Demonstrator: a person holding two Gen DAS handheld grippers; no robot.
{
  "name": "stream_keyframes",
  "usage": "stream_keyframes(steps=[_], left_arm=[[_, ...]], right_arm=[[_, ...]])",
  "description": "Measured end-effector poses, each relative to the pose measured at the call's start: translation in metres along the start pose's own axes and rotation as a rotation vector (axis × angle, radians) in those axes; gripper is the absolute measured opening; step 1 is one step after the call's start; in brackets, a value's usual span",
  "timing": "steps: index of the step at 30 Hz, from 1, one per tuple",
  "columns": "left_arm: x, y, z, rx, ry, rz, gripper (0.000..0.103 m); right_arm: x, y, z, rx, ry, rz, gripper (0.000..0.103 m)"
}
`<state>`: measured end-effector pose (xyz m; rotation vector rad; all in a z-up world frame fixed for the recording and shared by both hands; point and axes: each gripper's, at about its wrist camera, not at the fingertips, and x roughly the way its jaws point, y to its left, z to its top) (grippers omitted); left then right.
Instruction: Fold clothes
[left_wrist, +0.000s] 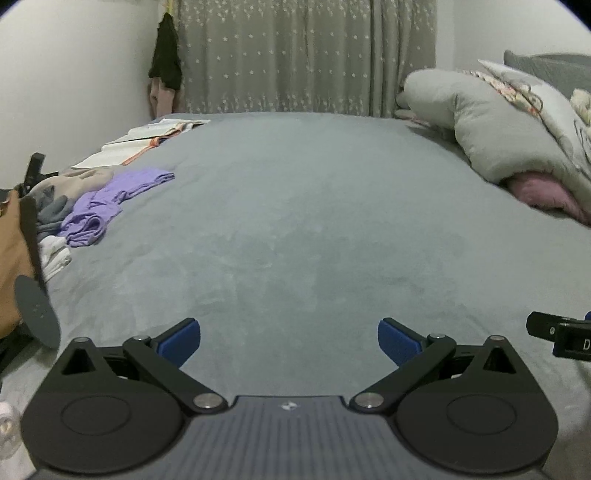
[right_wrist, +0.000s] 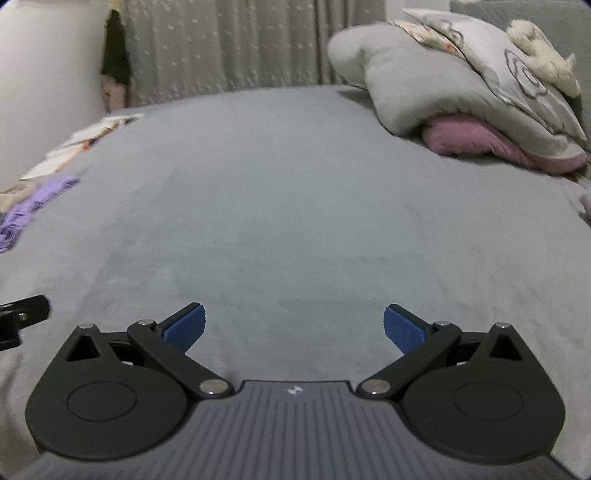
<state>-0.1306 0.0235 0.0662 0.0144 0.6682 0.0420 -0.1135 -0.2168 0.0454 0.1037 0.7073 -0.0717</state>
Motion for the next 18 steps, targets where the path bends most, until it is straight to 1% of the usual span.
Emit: stream_keyframes(steps=[3, 6, 10, 14, 16, 18], left_arm=[[0.016, -0.002, 0.004, 0.012, 0.002, 0.005, 0.102], [0.036, -0.006, 0.006, 0.032, -0.012, 0.036, 0.102], [0.056, -0.016, 0.005, 0.036, 0.004, 0.042, 0.102], [0.070, -0.031, 0.004, 0.077, -0.009, 0.036, 0.102], [0.078, -0.037, 0.004, 0.100, -0.016, 0.028, 0.102], [0.085, -0.042, 0.004, 0.107, -0.017, 0.025, 0.102]], right_arm=[[0.010, -0.010, 0.001, 0.036, 0.009, -0.011, 0.102], [0.020, -0.018, 0.001, 0.052, 0.014, -0.021, 0.102], [0.031, -0.024, -0.001, 0.043, 0.040, -0.014, 0.102], [0.037, -0.028, 0.001, 0.009, 0.019, -0.038, 0.102], [0.046, -0.032, 0.004, -0.022, 0.008, -0.071, 0.102], [0.054, -0.039, 0.009, -0.011, 0.013, -0.079, 0.102]])
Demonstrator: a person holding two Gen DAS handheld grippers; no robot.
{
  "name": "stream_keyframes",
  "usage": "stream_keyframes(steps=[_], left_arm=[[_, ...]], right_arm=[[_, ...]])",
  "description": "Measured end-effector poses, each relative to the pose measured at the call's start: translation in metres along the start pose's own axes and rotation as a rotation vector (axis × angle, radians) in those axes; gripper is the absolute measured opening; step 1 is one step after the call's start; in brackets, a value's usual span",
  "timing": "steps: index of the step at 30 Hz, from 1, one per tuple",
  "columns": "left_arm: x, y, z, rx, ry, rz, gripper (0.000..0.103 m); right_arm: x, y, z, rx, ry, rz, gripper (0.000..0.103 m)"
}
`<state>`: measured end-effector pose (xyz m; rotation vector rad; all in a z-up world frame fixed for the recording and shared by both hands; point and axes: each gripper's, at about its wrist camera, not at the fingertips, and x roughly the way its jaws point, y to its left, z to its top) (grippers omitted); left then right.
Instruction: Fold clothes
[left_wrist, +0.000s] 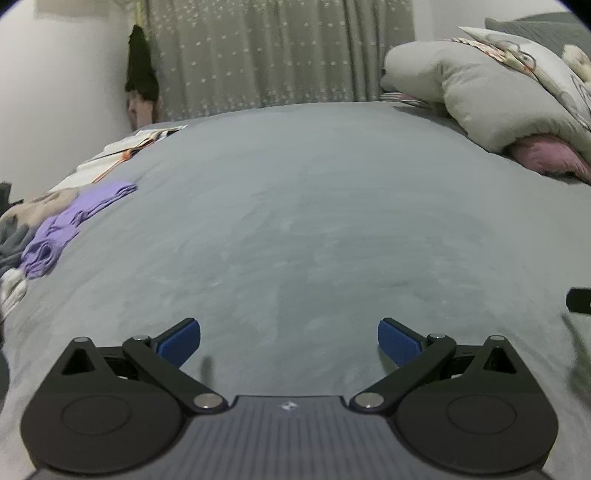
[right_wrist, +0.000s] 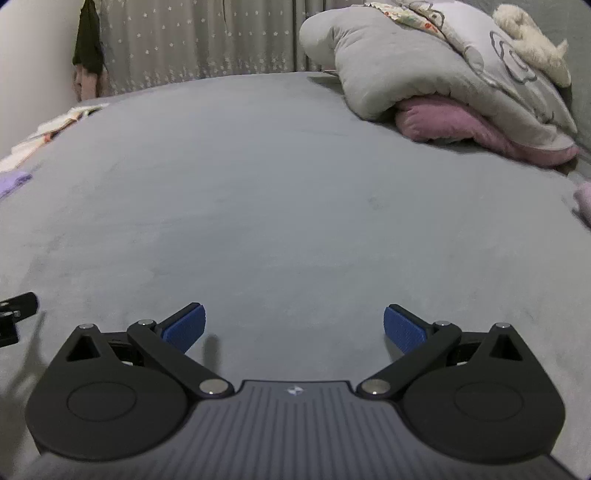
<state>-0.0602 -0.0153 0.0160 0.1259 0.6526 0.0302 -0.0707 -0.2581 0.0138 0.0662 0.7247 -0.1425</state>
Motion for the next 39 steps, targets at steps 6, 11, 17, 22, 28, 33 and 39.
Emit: stream_keyframes(steps=[6, 11, 17, 22, 28, 33, 39], left_arm=[[0.023, -0.007, 0.005, 0.004, -0.013, 0.017, 0.102], [0.037, -0.002, 0.010, -0.034, -0.008, 0.002, 0.103], [0.042, 0.002, 0.011, -0.047, -0.006, -0.009, 0.103], [0.044, 0.003, 0.010, -0.058, -0.002, -0.016, 0.103], [0.043, 0.003, 0.010, -0.069, -0.002, -0.022, 0.103], [0.042, 0.001, 0.009, -0.074, -0.003, -0.024, 0.103], [0.041, -0.002, 0.008, -0.067, -0.003, -0.016, 0.103]], right_arm=[[0.022, -0.009, 0.000, 0.033, 0.022, -0.010, 0.103], [0.029, -0.003, -0.003, 0.002, -0.023, -0.019, 0.103], [0.038, 0.001, 0.003, 0.002, -0.040, -0.032, 0.103], [0.044, 0.003, 0.006, 0.003, -0.048, -0.029, 0.103], [0.047, 0.000, 0.009, -0.001, -0.055, -0.031, 0.103], [0.049, -0.003, 0.008, 0.006, -0.065, -0.022, 0.103], [0.049, -0.003, 0.008, 0.013, -0.064, -0.019, 0.103]])
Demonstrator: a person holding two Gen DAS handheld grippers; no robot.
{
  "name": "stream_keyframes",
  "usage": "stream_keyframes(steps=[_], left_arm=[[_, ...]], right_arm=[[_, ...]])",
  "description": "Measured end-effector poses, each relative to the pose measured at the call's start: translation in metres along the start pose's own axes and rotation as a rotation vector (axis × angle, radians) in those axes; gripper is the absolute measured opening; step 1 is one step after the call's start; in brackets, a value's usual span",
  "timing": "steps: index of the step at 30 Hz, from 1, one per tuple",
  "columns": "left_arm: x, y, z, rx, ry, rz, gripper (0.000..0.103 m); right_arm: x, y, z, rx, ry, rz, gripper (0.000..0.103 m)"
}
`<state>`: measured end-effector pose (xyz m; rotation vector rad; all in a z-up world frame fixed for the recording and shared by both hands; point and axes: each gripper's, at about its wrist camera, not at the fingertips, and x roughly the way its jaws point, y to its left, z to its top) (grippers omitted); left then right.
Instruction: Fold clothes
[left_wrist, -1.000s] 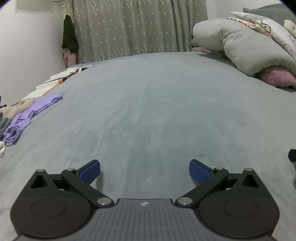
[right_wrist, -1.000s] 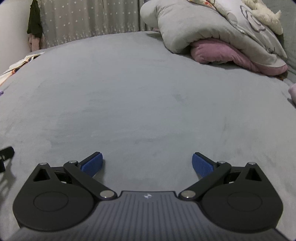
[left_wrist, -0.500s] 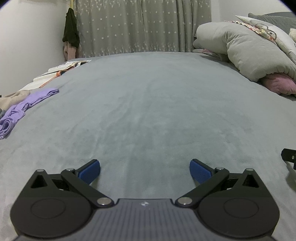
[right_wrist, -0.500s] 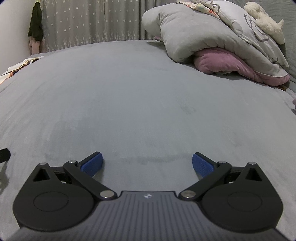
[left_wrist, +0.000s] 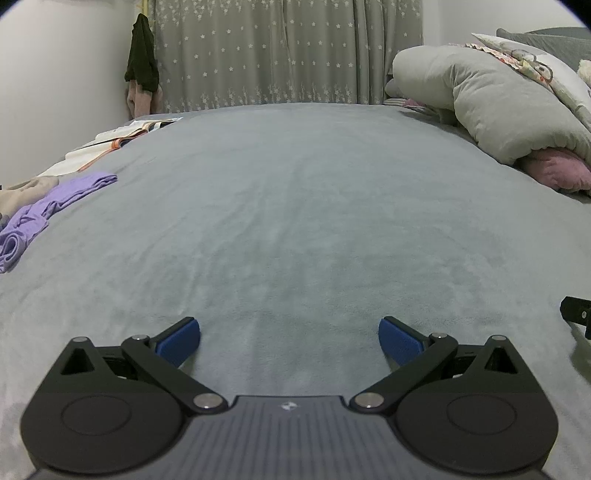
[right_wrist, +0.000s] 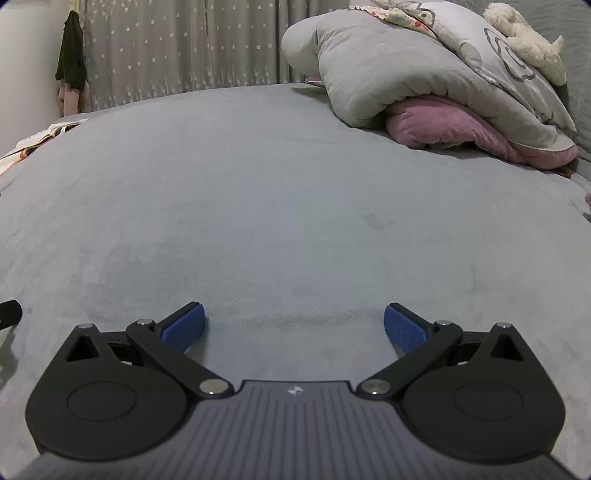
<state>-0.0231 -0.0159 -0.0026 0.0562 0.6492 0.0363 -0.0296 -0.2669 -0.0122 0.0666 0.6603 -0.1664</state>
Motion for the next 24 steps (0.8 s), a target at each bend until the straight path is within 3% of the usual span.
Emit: stream_keyframes(steps=[24], left_arm=[[0.0088, -0.0016, 0.0037, 0.009, -0.010, 0.000, 0.103]], right_arm=[[-0.0015, 0.0038, -0.0026, -0.005, -0.006, -0.014, 0.103]])
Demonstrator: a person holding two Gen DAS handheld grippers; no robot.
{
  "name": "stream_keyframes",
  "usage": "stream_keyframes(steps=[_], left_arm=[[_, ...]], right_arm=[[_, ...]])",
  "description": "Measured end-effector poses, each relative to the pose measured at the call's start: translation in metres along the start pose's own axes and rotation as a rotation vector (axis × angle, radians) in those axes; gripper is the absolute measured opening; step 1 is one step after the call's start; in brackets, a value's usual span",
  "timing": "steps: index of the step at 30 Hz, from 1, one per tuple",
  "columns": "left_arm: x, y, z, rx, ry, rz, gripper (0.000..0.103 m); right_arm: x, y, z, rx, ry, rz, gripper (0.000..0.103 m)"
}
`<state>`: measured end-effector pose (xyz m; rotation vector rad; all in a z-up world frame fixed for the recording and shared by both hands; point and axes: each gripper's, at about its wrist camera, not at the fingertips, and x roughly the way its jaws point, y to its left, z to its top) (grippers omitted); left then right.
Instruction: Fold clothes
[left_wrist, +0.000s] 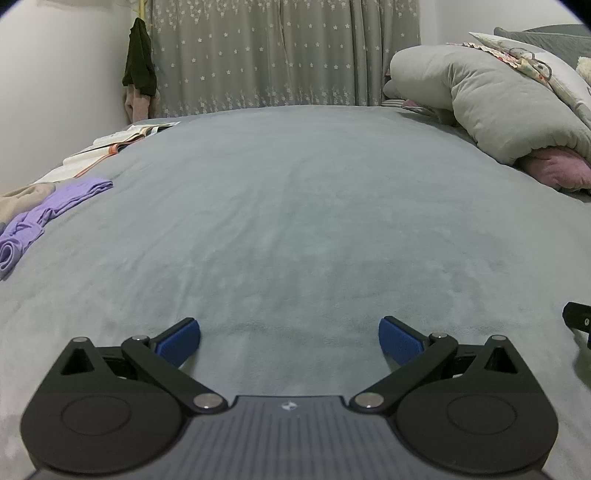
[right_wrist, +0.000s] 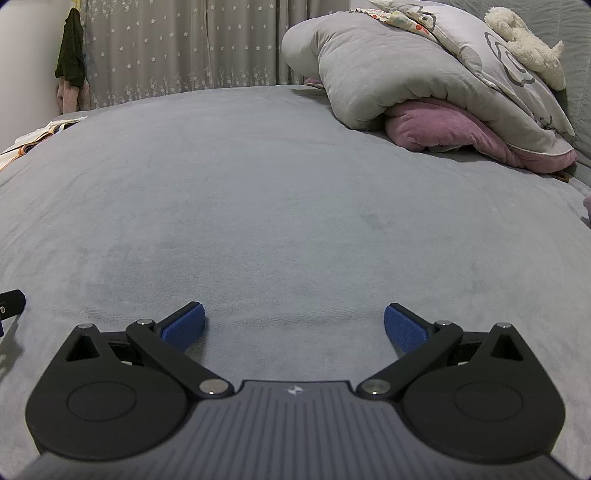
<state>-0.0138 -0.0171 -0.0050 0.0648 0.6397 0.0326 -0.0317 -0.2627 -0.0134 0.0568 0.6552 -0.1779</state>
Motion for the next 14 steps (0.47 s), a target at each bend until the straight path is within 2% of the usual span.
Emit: stream_keyframes(steps=[14], left_arm=[[-0.0021, 0.0020, -0.0023, 0.000, -0.004, 0.000, 0.103]], right_arm=[[-0.0003, 0.0001, 0.0010, -0.001, -0.001, -0.003, 0.103]])
